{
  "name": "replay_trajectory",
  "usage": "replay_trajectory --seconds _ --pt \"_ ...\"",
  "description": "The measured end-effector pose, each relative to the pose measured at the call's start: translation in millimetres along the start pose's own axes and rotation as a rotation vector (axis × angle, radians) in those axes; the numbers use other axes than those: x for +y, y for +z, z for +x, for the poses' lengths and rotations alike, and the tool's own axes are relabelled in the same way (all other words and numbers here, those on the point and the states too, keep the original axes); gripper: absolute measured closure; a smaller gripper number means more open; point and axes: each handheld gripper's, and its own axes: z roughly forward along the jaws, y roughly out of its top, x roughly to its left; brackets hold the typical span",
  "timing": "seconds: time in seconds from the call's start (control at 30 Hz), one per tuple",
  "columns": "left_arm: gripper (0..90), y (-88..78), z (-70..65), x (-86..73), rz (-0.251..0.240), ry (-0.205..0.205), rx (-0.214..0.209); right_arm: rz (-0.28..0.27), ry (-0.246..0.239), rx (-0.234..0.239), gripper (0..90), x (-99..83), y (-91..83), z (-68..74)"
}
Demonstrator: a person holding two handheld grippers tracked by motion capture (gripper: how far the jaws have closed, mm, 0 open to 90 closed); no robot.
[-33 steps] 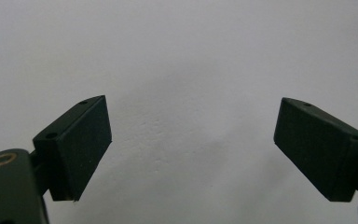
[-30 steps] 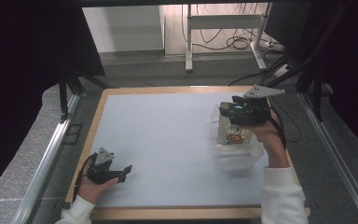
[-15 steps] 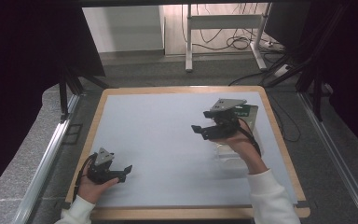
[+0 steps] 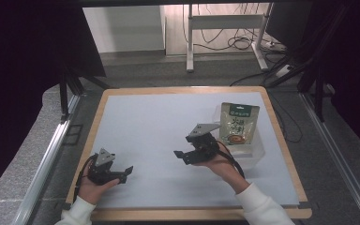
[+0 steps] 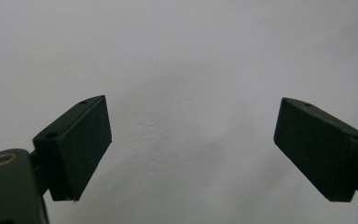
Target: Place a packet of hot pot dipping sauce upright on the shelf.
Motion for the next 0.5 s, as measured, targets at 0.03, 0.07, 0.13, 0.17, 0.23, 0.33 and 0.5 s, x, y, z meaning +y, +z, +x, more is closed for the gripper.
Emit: replay_trajectory --seconds 0.03,0.07,0.13,0.17,0.23,0.33,0.5 --pt "10.9 0.1 -0.1 0.0 0.0 0.0 -0.001 0.0 0.0 0.0 27.5 0.0 0.0 0.0" --pt "10.9 0.2 -0.2 0.0 0.0 0.0 -0.001 0.012 0.0 0.004 27.5 -3.4 2.7 2.2" --pt "10.9 0.4 -0.2 0.0 0.002 0.003 -0.002 0.04 0.0 0.015 27.3 -10.8 8.0 6.1" --pt "10.9 0.5 -0.4 0.0 0.003 0.001 -0.002 0.058 0.0 0.015 27.1 -15.9 10.8 8.6" --pt "10.9 0.7 -0.7 0.0 0.004 0.0 -0.002 0.082 -0.006 0.02 26.8 -23.5 14.3 12.1" --pt "10.9 1.7 -0.9 -0.1 0.007 0.003 -0.002 0.107 -0.013 0.021 26.7 -31.0 16.4 15.0" --pt "10.9 2.5 -1.5 0.0 0.014 0.006 -0.002 0.093 -0.001 0.012 26.7 -29.8 12.4 13.8"
